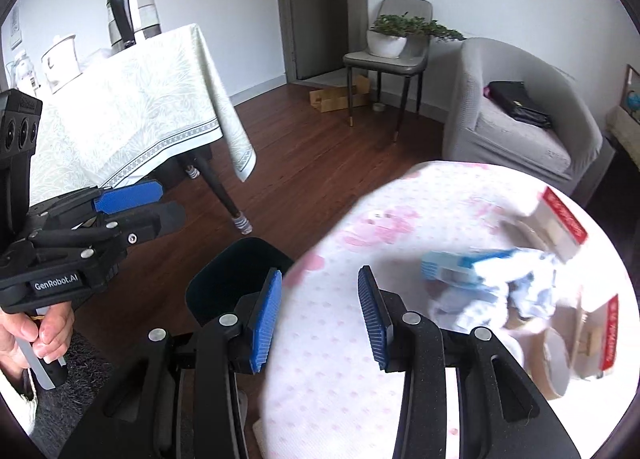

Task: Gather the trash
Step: 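Bring both tools back over the table toward the remaining trash, then close the left tool on a crumpled white paper ball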

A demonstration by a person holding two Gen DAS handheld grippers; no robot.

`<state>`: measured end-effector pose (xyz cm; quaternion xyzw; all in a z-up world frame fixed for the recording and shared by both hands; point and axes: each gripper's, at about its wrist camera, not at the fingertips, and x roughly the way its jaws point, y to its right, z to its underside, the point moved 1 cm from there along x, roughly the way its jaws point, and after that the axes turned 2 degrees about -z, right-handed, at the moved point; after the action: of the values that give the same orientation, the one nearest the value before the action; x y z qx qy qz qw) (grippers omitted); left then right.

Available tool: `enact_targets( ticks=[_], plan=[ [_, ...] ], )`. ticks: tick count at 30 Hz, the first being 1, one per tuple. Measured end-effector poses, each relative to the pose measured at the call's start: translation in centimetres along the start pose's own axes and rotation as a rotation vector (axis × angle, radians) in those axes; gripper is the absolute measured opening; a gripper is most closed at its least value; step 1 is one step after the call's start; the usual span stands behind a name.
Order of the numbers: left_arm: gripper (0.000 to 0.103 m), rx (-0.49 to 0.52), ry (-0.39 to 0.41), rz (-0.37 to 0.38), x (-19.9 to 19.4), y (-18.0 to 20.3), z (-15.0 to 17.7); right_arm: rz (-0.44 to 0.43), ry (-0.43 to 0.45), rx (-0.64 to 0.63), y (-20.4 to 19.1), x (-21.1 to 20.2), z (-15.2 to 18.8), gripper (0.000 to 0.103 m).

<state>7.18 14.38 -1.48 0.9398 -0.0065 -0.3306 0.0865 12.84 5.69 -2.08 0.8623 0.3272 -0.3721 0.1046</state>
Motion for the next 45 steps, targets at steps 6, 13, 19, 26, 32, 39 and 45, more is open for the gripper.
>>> enact_targets(
  ticks=[6,13,19,26,32,39,45],
  plan=[
    [0.069,0.037,-0.016,0.043,1.2,3.9,0.0,0.045,0.02,0.045,3.4,-2.5,1.5,0.04],
    [0.074,0.101,-0.047,0.078,2.9,8.5,0.6,0.101,0.043,0.098,7.5,-5.6,3.6,0.049],
    [0.079,0.095,-0.06,0.142,4.0,11.5,0.7,0.144,0.047,0.14,10.4,-7.4,5.4,0.057],
    [0.083,0.081,-0.089,0.179,6.2,14.4,0.8,0.168,0.047,0.184,12.9,-8.9,7.2,0.067],
    [0.085,0.074,-0.102,0.162,8.0,15.9,0.9,0.183,0.033,0.209,14.5,-9.6,8.6,0.069],
    [0.085,0.069,-0.114,0.116,10.1,16.7,0.9,0.182,0.008,0.221,15.9,-9.8,10.3,0.069],
    [0.085,0.04,-0.123,0.088,11.5,16.8,0.7,0.168,-0.015,0.2,16.0,-9.5,10.9,0.069]
  ],
)
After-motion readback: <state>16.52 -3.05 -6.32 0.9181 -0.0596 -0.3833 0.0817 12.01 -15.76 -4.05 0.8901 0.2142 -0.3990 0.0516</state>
